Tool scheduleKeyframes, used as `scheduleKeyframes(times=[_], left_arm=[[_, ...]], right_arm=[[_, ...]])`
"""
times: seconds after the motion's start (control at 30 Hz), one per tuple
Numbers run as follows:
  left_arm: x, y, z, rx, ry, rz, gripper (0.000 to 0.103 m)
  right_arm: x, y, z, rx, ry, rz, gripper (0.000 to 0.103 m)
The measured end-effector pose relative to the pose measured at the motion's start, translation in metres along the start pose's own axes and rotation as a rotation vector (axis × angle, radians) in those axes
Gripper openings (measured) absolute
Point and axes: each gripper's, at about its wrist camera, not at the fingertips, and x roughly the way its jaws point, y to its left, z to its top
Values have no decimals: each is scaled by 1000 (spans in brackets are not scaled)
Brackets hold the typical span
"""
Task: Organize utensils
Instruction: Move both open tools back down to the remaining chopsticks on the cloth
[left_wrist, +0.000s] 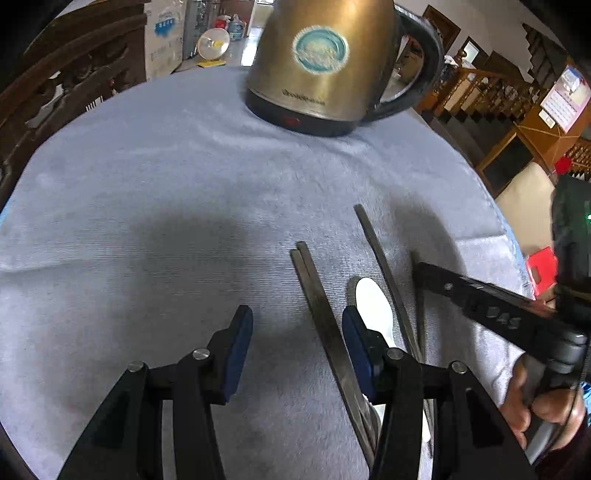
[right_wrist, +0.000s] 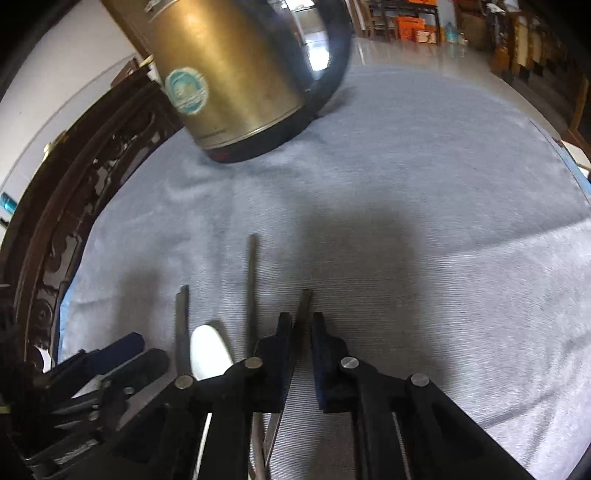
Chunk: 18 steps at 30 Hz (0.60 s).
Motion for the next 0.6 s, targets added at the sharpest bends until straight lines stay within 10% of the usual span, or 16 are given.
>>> scheduleKeyframes(times=[0.6], left_arm=[[-7,5,8,17,-35,46,51]], right_arm=[[-2,-7,1,47,20,76,15]])
